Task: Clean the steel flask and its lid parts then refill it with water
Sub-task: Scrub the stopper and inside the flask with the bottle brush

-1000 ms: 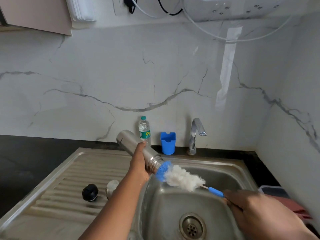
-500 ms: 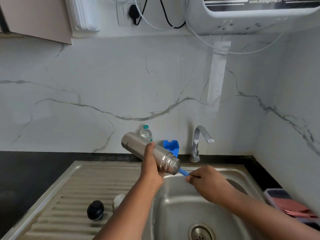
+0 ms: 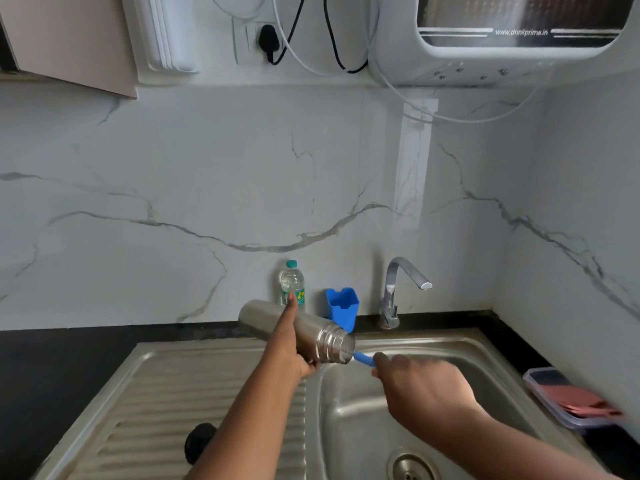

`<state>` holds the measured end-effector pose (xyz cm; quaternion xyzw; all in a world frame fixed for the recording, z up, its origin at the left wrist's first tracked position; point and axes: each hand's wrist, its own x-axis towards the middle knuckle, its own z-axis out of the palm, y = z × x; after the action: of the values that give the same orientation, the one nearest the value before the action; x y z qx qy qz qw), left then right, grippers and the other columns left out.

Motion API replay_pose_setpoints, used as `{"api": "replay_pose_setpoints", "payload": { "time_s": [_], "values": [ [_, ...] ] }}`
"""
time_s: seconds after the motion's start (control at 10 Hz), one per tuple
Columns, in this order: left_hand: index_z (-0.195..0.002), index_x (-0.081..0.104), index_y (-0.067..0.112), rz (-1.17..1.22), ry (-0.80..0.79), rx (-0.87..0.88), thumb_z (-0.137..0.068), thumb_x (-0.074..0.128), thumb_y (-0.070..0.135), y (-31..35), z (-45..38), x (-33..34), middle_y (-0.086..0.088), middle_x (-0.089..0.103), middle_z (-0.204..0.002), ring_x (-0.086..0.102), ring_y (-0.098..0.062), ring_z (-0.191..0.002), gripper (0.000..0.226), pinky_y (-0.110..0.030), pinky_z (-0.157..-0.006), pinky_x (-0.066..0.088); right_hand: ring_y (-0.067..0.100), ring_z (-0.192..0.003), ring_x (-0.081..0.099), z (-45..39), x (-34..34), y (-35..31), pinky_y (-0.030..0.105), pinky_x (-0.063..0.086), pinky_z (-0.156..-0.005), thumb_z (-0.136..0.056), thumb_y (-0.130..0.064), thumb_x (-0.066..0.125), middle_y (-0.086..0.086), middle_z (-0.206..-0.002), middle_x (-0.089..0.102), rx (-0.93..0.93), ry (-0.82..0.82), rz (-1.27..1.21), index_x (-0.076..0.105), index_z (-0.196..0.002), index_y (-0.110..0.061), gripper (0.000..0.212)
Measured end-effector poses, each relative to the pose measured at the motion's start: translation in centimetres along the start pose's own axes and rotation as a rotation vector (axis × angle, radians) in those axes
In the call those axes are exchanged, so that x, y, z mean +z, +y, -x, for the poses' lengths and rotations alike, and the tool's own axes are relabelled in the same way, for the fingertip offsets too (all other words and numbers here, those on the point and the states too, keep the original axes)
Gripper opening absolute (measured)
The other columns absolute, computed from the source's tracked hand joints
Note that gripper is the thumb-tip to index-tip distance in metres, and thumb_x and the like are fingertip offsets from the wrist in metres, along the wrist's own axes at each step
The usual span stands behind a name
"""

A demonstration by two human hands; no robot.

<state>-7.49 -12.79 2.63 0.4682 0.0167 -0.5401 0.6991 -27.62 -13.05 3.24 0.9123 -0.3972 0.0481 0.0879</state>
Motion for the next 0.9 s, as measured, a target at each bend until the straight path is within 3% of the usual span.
{"api": "replay_pose_setpoints", "payload": {
  "time_s": [0.1,0.2,0.3,0.4,0.5,0.6,0.7,0.8,0.9],
  "values": [
    [-0.118,0.052,0.005,0.112,0.012,0.037,-0.069,0.086,0.042,-0.7,-0.9,0.1,-0.021,0.067,-0.105,0.068,-0.037,-0.089,0.070,-0.057,-0.076,0.057,0.023,-0.081,0.066,-0.3,0.2,-1.4,0.027,0.039,-0.056,-0.102,-0.036,0.035,-0.003,-0.087,0.064,0.120,-0.176,-0.317,0.055,-0.110,-0.029,0.023],
    [-0.119,0.055,0.005,0.106,-0.030,0.108,-0.075,0.079,0.035,0.0,-0.8,0.1,-0.017,0.067,-0.093,0.068,-0.030,-0.074,0.058,-0.046,-0.067,0.060,0.008,-0.034,0.031,-1.7,-0.8,-1.0,0.016,0.022,-0.033,-0.099,-0.030,0.047,-0.006,-0.051,0.030,0.534,-0.642,-1.538,0.068,-0.089,-0.016,0.026],
    [-0.117,0.055,0.008,0.129,-0.110,0.184,-0.079,0.074,0.035,1.1,-0.1,0.5,-0.015,0.067,-0.084,0.067,-0.028,-0.067,0.050,-0.041,-0.063,0.059,0.006,-0.034,0.021,-1.8,-1.6,-0.1,0.016,0.018,-0.032,-0.097,-0.033,0.049,-0.006,-0.053,0.026,0.530,-0.686,-1.748,0.073,-0.092,-0.012,0.032],
    [-0.113,0.055,0.011,0.115,-0.111,0.248,-0.078,0.077,0.033,1.5,0.3,1.0,-0.015,0.072,-0.081,0.071,-0.029,-0.065,0.047,-0.044,-0.070,0.058,0.010,-0.047,0.046,-1.2,-2.6,-0.2,0.023,0.035,-0.046,-0.096,-0.050,0.047,-0.006,-0.063,0.053,0.291,-0.388,-1.030,0.067,-0.100,-0.028,0.031],
    [-0.112,0.056,0.010,0.184,-0.025,0.289,-0.076,0.079,0.033,2.1,0.0,1.1,-0.016,0.070,-0.099,0.071,-0.032,-0.082,0.048,-0.051,-0.080,0.058,0.014,-0.083,0.064,-0.6,-1.7,0.7,0.028,0.044,-0.062,-0.093,-0.054,0.048,-0.009,-0.096,0.065,0.121,0.131,-0.221,0.056,-0.113,-0.038,0.027],
    [-0.108,0.056,0.012,0.245,-0.081,0.238,-0.078,0.075,0.047,2.0,-0.1,1.0,-0.016,0.072,-0.091,0.071,-0.032,-0.079,0.050,-0.053,-0.086,0.055,0.014,-0.051,0.057,-0.7,-0.1,2.0,0.024,0.034,-0.037,-0.076,-0.034,0.077,-0.009,-0.067,0.059,-0.016,0.391,-0.021,0.070,-0.087,-0.030,0.014],
    [-0.110,0.055,0.016,0.255,-0.075,0.139,-0.064,0.075,0.069,1.4,-0.4,1.0,-0.014,0.073,-0.096,0.069,-0.032,-0.089,0.073,-0.053,-0.089,0.051,0.014,-0.052,0.052,-0.9,-0.4,2.2,0.025,0.035,-0.041,-0.080,-0.031,0.072,-0.010,-0.063,0.054,-0.014,0.335,-0.085,0.066,-0.082,-0.030,0.007],
    [-0.114,0.055,0.013,0.278,-0.045,0.112,-0.069,0.078,0.058,0.8,-0.5,0.8,-0.013,0.066,-0.104,0.065,-0.031,-0.094,0.068,-0.052,-0.081,0.053,0.008,-0.053,0.046,-1.2,-0.6,3.0,0.027,0.036,-0.050,-0.097,-0.036,0.047,-0.009,-0.063,0.051,0.147,0.009,-0.568,0.065,-0.091,-0.028,0.020],
    [-0.125,0.056,0.011,0.339,-0.095,0.193,-0.073,0.076,0.051,0.1,-0.8,0.9,-0.015,0.067,-0.105,0.066,-0.032,-0.093,0.069,-0.052,-0.076,0.055,0.009,-0.040,0.023,-1.5,-0.8,4.6,0.021,0.018,-0.040,-0.097,-0.029,0.049,-0.007,-0.052,0.040,0.385,-0.421,-1.405,0.069,-0.086,-0.017,0.026]
  ]
}}
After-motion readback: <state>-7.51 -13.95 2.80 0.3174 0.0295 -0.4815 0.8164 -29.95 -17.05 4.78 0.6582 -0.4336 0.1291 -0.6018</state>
